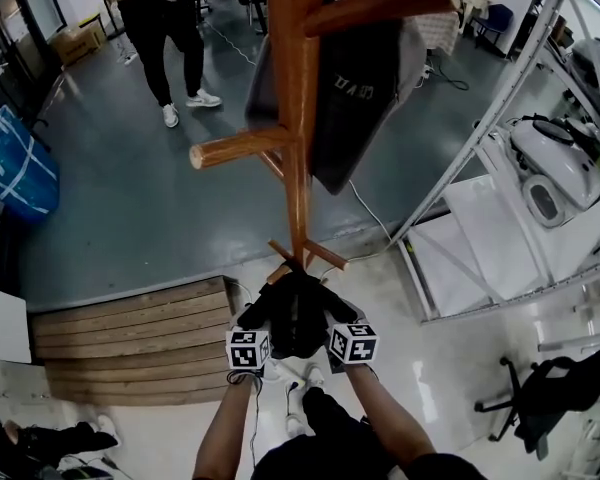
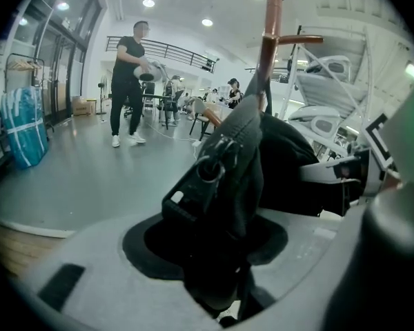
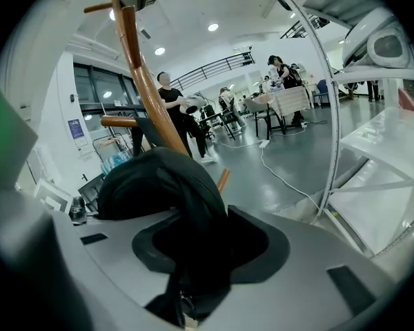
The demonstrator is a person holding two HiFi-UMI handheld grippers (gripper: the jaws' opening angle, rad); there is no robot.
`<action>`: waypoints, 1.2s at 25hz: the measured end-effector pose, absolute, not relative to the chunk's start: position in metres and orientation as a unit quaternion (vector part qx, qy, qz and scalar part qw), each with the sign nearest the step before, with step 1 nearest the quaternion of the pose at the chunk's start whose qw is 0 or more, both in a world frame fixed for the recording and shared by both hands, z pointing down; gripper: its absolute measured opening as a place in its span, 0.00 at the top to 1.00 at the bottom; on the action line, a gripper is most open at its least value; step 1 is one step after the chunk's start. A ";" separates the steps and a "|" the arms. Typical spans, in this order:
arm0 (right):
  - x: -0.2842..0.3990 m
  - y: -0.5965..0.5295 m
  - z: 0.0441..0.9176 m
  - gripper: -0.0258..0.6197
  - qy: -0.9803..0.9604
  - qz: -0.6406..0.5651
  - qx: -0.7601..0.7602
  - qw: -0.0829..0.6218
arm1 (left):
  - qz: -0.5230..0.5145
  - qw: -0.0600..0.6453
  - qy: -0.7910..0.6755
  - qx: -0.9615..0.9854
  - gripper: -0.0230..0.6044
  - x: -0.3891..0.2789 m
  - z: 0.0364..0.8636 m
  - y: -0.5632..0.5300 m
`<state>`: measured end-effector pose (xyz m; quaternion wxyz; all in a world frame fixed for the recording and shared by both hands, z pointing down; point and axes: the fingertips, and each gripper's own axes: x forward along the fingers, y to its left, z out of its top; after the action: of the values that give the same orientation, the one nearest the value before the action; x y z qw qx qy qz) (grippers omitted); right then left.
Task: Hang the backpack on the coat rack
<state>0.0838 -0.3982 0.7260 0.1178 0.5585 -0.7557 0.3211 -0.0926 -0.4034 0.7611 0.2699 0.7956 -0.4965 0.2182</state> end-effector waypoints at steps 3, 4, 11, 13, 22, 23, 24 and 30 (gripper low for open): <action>0.085 -0.397 0.727 0.74 -0.755 0.320 0.560 0.121 | 0.215 0.272 -0.499 0.794 0.64 -0.094 0.762 -0.399; 0.085 -0.396 0.726 0.73 -0.755 0.320 0.560 0.120 | 0.214 0.272 -0.500 0.794 0.63 -0.094 0.761 -0.397; 0.083 -0.381 0.730 0.65 -0.753 0.330 0.555 0.129 | 0.208 0.265 -0.514 0.789 0.59 -0.105 0.750 -0.383; 0.083 -0.373 0.730 0.65 -0.752 0.329 0.557 0.130 | 0.205 0.265 -0.517 0.788 0.59 -0.109 0.747 -0.377; 0.075 -0.332 0.716 0.65 -0.756 0.322 0.556 0.126 | 0.187 0.265 -0.523 0.788 0.59 -0.117 0.730 -0.332; 0.074 -0.327 0.713 0.65 -0.757 0.321 0.555 0.126 | 0.184 0.265 -0.524 0.789 0.59 -0.117 0.727 -0.326; 0.072 -0.321 0.711 0.65 -0.759 0.320 0.553 0.126 | 0.180 0.264 -0.524 0.789 0.59 -0.117 0.724 -0.320; 0.056 -0.279 0.702 0.65 -0.764 0.319 0.546 0.126 | 0.144 0.241 -0.540 0.794 0.59 -0.128 0.691 -0.282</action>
<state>0.0563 -0.2788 0.7021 0.1259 0.5460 -0.7642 0.3195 -0.1276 -0.2821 0.6915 0.2410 0.7936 -0.5398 0.1441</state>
